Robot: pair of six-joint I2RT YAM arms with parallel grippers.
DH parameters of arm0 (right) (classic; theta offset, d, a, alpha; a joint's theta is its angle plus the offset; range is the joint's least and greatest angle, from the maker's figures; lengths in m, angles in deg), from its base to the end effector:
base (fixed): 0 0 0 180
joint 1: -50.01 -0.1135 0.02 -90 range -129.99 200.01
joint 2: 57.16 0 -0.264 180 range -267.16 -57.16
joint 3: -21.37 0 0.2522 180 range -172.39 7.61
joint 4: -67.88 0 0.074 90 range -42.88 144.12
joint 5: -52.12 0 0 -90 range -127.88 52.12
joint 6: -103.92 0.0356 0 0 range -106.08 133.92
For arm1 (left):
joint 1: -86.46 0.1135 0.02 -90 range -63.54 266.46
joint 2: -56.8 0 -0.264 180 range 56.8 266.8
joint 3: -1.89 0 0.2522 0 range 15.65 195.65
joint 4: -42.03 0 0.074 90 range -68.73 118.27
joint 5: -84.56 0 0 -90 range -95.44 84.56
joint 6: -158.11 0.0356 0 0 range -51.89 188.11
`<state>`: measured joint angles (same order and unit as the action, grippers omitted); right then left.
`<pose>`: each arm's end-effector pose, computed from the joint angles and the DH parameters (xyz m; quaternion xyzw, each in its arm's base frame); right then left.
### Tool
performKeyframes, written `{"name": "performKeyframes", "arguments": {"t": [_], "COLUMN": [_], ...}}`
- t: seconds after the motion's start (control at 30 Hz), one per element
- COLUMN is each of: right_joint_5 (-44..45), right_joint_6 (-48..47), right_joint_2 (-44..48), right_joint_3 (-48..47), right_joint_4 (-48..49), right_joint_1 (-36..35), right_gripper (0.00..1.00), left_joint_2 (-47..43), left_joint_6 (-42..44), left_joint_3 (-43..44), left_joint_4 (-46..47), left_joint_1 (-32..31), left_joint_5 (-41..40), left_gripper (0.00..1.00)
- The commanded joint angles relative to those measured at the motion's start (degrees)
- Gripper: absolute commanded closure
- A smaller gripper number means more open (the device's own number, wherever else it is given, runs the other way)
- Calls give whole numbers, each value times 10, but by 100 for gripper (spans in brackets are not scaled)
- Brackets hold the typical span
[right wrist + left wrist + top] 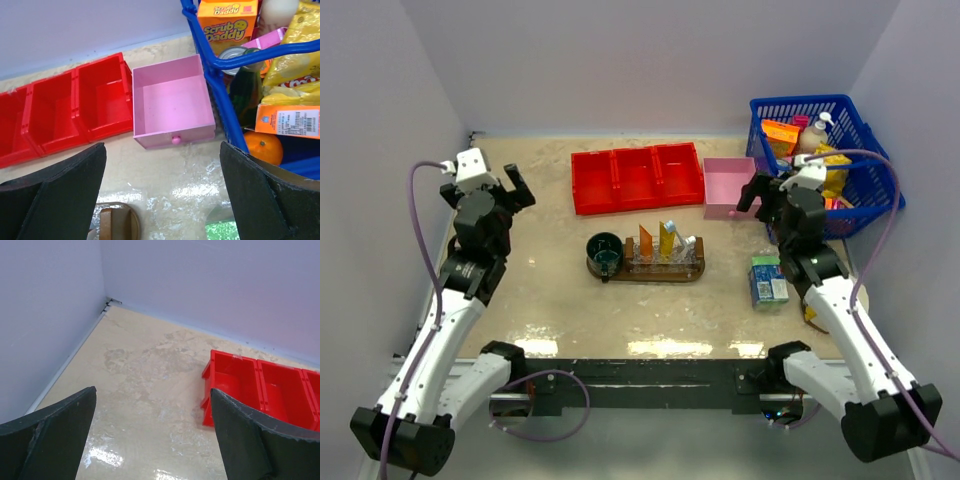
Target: Prepare toiletry sets of a toothbrush and toothpaste on the tray
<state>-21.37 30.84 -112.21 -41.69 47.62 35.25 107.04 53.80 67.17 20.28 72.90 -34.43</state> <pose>0.2194 0.0473 0.3421 0.1046 0.7686 0.0620 0.6280 0.1976 -0.0299 0.3696 -0.1711 0.7224 0.0266 0.6695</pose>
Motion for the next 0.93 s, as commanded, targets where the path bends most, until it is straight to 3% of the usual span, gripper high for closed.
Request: {"name": "performKeyframes", "arguments": {"t": [0.0,0.27,0.9], "right_joint_5": [6,70,65], "right_joint_6": [24,16,9], "right_joint_2": [67,172,178], "right_joint_3": [2,42,56], "right_joint_4": [-6,-12,-7], "right_joint_1": [9,9,8], "right_gripper": [2,2,2], "left_joint_2": [-26,-37,-44], "left_joint_6": [23,17,25], "left_joint_3": [-18,-21,-33], "left_joint_4": [50,52,65], "left_joint_1": [3,2,2], "left_joint_5": [-43,-27,4], "left_gripper": [0,0,0]}}
